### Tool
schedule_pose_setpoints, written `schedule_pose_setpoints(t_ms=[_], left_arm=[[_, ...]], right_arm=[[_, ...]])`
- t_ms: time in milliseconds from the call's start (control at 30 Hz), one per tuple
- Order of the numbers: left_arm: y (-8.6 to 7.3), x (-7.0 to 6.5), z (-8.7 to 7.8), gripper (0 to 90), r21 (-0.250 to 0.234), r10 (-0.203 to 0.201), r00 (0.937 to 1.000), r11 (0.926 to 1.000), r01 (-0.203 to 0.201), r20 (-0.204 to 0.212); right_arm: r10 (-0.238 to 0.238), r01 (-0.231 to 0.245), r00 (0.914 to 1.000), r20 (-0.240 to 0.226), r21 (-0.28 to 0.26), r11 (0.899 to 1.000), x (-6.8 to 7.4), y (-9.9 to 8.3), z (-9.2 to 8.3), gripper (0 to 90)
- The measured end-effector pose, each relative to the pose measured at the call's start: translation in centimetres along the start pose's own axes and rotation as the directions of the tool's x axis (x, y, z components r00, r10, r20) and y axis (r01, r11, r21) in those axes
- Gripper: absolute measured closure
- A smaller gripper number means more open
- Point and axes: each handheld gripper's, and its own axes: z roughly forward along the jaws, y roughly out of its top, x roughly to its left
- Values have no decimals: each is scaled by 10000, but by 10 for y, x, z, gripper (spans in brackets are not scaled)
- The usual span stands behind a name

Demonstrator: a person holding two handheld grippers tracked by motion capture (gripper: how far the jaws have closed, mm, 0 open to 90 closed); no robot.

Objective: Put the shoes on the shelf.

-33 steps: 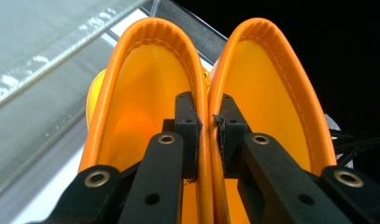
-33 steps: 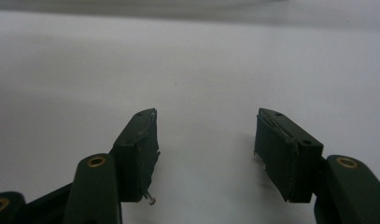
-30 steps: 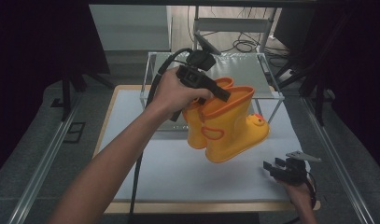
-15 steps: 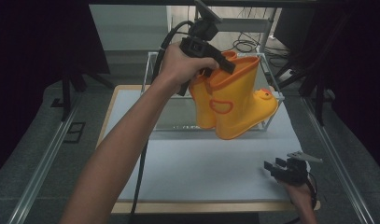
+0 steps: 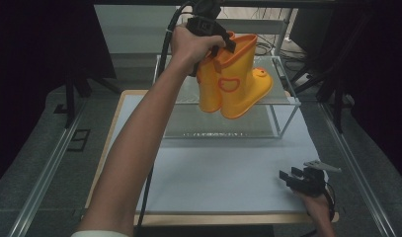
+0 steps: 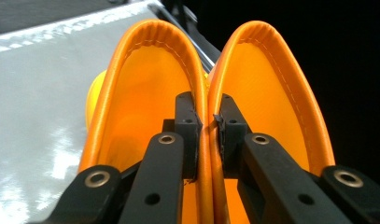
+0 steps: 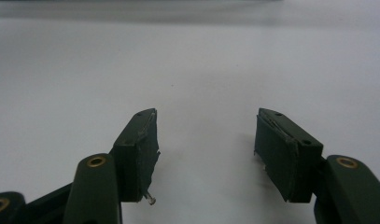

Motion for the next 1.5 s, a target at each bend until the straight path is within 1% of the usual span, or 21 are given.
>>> schedule_pose_setpoints(t_ms=[167,200,300,400,533,700,733,833,867,900,933,967,1033,1100,1167,1200,1233,1267,1400,1467,1500], left_arm=[[11,12,9,818,-177,-341,9971,9993,330,-678],[13,16,11,818,-244,-555,9950,9983,536,-829],[17,25,15,818,-330,-876,9889,9959,842,-1197],[20,35,21,818,-583,-1252,9789,9914,1172,-1613],[22,45,29,817,-822,-1513,9650,9872,1366,-2141],[21,56,38,814,-683,-1758,9511,9841,1637,-2540],[21,58,38,812,-757,-1809,9465,9831,1665,-2673],[20,62,36,788,-916,-1916,9514,9804,1742,-2413],[20,62,36,749,-992,-1880,9518,9807,1685,-2422],[20,61,34,739,-1208,-1853,9548,9796,1608,-2323],[20,61,32,735,-1194,-1786,9572,9807,1546,-2276],[20,61,31,728,-1206,-1744,9621,9811,1516,-2095],[20,60,29,692,-1222,-1641,9655,9824,1414,-2023],[19,60,26,621,-1258,-1548,9684,9833,1318,-1957],[18,58,20,606,-1456,-1476,9749,9816,1237,-1667],[18,57,18,580,-1520,-1425,9764,9813,1179,-1625],[18,56,15,556,-1547,-1313,9776,9823,1059,-1645],[17,54,11,539,-1609,-1181,9817,9825,937,-1495],[11,51,-4,516,-1743,-699,9896,9836,472,-1259],[5,50,-14,528,-1744,-421,9907,9845,191,-1291],[1,49,-20,566,-1710,-284,9921,9852,71,-1223]], right_arm=[[-88,88,9999,-48,49,9999,1,-1,3,390],[-69,70,10000,-68,63,10000,1,-1,3,390],[-106,107,9999,-97,87,9999,1,0,4,390],[-106,106,9999,-112,3,9999,1,0,2,390],[-82,80,9999,-94,-222,9997,2,2,-2,390],[-145,142,9999,-92,-323,9994,2,3,-4,390],[-121,118,9999,-89,-337,9994,2,3,-4,390],[-124,121,9999,-75,-304,9995,1,2,-3,390],[-129,126,9999,-83,-277,9995,1,2,-3,390],[-127,125,9999,-81,-268,9996,2,2,-3,390],[-115,112,9999,-83,-252,9996,2,2,-3,390],[-167,165,9998,-83,-253,9995,3,2,-2,390],[-192,189,9998,-99,-246,9995,4,2,-2,390],[-191,188,9997,-118,-223,9996,5,2,-2,390],[-240,237,9996,-123,-205,9995,6,2,-1,389],[-258,255,9996,-135,-199,9995,6,2,-1,389],[-251,249,9996,-143,-181,9995,6,2,-1,389],[-264,262,9996,-140,-173,9995,6,2,0,389],[-232,230,9997,-96,-207,9995,6,2,-2,389],[-216,214,9997,-87,-231,9995,6,2,-3,389],[-222,220,9997,-74,-238,9995,6,2,-3,389]])
